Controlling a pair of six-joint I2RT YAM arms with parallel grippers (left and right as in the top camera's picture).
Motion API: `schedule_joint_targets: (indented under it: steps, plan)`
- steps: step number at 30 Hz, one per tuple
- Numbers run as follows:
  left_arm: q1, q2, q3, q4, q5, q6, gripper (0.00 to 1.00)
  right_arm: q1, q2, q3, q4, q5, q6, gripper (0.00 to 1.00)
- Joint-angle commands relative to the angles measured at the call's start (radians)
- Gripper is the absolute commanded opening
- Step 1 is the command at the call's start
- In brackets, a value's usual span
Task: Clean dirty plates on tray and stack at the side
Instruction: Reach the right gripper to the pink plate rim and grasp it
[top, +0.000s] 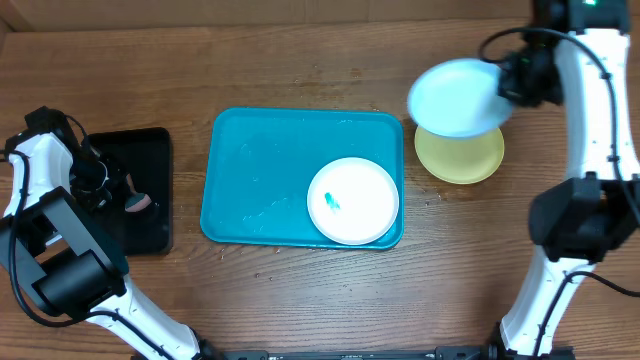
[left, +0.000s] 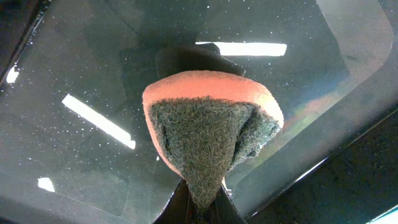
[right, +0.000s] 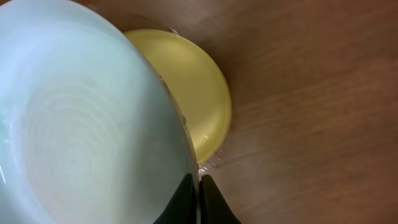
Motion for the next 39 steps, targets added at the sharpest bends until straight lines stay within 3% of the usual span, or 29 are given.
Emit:
schedule_joint_targets:
  steps: [1, 5, 6, 7, 8, 9, 12, 16, 20, 25, 30, 35, 37, 39]
  plan:
    - [-0.003, -0.002, -0.003, 0.004, 0.011, 0.014, 0.04, -0.082, -0.025, -0.122, 0.024, -0.033, 0.007, 0.04]
    - [-0.003, -0.002, -0.003, 0.005, 0.011, 0.014, 0.04, -0.13, -0.024, -0.314, 0.166, -0.033, 0.007, 0.04]
    - [-0.003, -0.002, -0.003, 0.006, 0.011, 0.014, 0.04, -0.13, -0.025, -0.368, 0.216, -0.038, 0.006, 0.15]
    - [-0.003, -0.002, -0.003, 0.005, 0.013, 0.014, 0.04, -0.127, -0.025, -0.406, 0.249, -0.063, 0.004, 0.41]
    - [-0.003, -0.002, -0.003, 0.004, 0.015, 0.014, 0.04, -0.122, -0.025, -0.433, 0.277, -0.117, -0.01, 0.56]
    - [-0.003, -0.002, -0.003, 0.003, 0.016, 0.014, 0.04, -0.116, -0.024, -0.448, 0.295, -0.19, -0.055, 0.62]
    - [-0.003, -0.002, -0.003, 0.004, 0.073, 0.021, 0.04, -0.08, -0.025, -0.456, 0.311, -0.338, -0.157, 0.66]
    - [-0.003, -0.002, 0.007, 0.013, 0.12, 0.094, 0.04, 0.046, -0.024, -0.456, 0.309, -0.368, -0.255, 0.73]
    - [0.0, -0.006, 0.145, -0.083, 0.124, 0.094, 0.04, 0.187, -0.025, -0.456, 0.322, -0.36, -0.293, 0.76]
    - [-0.011, -0.041, 0.348, -0.216, 0.262, 0.153, 0.04, 0.381, -0.024, -0.46, 0.335, -0.272, -0.293, 0.76]
    - [-0.027, -0.061, 0.354, -0.265, 0.276, 0.154, 0.04, 0.49, -0.024, -0.543, 0.344, -0.118, -0.174, 0.76]
    - [-0.045, -0.061, 0.354, -0.27, 0.275, 0.154, 0.04, 0.512, -0.024, -0.648, 0.399, -0.14, -0.167, 0.75]
    - [-0.053, -0.061, 0.354, -0.271, 0.275, 0.154, 0.04, 0.512, -0.024, -0.673, 0.406, -0.148, -0.149, 0.68]
    - [-0.061, -0.061, 0.354, -0.27, 0.275, 0.154, 0.04, 0.512, -0.024, -0.681, 0.407, -0.194, -0.149, 0.51]
